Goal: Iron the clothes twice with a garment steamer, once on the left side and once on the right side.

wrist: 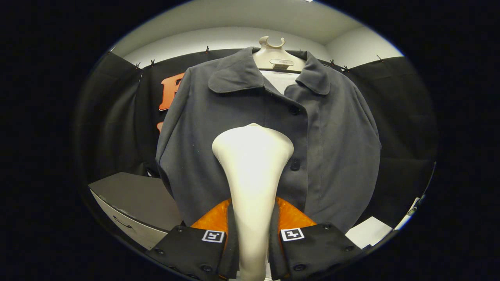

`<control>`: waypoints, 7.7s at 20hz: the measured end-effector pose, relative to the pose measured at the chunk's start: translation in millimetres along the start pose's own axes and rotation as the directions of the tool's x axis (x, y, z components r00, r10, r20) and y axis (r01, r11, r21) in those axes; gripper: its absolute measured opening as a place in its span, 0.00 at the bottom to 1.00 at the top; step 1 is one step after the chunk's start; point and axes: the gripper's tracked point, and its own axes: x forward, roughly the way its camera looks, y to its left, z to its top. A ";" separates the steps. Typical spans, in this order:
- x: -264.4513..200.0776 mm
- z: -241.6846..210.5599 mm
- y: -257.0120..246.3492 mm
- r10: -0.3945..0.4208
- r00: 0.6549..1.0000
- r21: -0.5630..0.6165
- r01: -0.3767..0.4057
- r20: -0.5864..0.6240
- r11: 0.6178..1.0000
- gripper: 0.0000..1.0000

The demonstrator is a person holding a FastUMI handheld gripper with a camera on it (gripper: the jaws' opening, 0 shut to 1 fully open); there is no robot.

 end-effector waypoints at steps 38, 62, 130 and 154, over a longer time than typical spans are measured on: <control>-28.3 -247.9 -24.8 -0.047 0.918 -0.028 0.039 -0.393 0.999 0.39; -65.5 3.1 -112.0 -0.067 0.993 -0.033 0.064 -0.101 0.997 0.39; -4.8 -193.5 -151.9 -0.122 0.911 -0.048 0.113 -0.395 0.993 0.39; -46.8 -98.2 -145.0 -0.090 0.956 -0.016 0.089 -0.278 0.996 0.39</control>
